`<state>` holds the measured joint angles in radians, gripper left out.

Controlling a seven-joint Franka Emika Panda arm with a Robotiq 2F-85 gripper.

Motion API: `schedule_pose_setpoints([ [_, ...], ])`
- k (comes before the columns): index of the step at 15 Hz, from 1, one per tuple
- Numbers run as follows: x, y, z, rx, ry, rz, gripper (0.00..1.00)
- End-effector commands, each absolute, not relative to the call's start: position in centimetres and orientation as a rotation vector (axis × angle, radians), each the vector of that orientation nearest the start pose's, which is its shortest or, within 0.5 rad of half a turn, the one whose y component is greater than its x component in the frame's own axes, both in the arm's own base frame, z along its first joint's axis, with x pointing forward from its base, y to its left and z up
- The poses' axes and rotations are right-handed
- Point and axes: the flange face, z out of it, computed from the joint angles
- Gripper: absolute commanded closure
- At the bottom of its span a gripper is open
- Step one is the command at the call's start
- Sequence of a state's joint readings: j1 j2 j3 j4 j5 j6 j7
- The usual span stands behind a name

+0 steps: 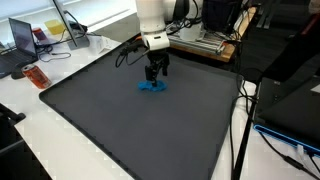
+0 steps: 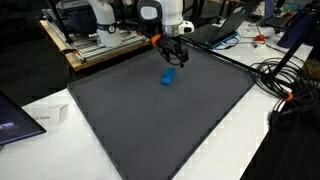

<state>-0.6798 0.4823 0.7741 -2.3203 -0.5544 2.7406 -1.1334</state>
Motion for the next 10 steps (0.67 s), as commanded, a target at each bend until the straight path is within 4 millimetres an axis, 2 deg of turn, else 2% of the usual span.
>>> schedule_pose_setpoints([
  [1,52.2,8.4,20.5,2.117,2.311,0.266,0.0],
  [6,52.2,8.6,20.6,2.108,2.314,0.258,0.0],
  [10,52.0,8.2,19.5,2.107,2.326,0.191,0.0],
])
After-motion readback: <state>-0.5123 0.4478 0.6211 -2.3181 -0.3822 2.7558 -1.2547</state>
